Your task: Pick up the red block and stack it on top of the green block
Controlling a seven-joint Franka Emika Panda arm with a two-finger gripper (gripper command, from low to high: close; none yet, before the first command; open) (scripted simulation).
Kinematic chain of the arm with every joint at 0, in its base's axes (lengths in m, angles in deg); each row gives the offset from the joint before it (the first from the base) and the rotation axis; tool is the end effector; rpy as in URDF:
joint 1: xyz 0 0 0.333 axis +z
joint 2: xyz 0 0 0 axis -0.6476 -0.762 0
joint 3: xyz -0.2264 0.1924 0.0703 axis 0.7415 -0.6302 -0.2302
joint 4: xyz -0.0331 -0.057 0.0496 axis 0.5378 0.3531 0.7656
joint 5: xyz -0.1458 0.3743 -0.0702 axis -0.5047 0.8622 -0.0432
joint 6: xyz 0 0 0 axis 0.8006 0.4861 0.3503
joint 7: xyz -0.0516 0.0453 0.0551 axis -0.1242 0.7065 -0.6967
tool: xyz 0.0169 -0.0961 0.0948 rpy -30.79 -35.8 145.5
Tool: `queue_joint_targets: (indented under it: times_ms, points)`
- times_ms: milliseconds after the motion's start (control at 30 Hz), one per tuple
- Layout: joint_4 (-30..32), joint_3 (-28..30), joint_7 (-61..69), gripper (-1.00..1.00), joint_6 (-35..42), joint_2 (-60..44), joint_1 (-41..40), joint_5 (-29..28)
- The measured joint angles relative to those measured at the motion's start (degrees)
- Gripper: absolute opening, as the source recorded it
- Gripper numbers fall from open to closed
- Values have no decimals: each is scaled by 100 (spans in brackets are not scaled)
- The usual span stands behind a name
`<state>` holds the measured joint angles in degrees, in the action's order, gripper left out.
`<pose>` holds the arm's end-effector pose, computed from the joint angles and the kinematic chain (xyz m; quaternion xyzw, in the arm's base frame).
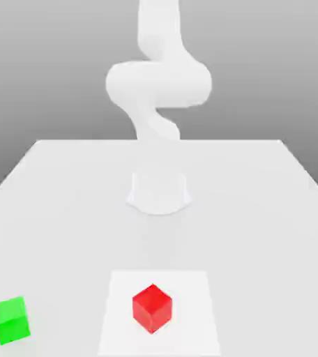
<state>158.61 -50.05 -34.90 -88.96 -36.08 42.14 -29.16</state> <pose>0.4231 -0.0031 0.6342 -0.8761 0.3296 -0.3245 0.1360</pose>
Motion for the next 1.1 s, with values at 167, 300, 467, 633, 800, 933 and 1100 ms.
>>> queue_joint_targets:
  times_ms: [167,300,467,633,800,933,1100]
  points:
    - [410,380,995,0,-525,-1073,366,82]
    - [729,637,1785,0,-935,-1905,608,175]
    - [1125,822,2798,0,-1441,-2950,780,325]
    - [1523,877,3733,0,-1953,-3983,820,365]
    - [1706,765,4345,0,-2602,-5001,706,433]
    - [1602,439,4612,-100,-3243,-5777,450,757]
    - [1602,438,4606,-100,-3229,-5777,448,750]
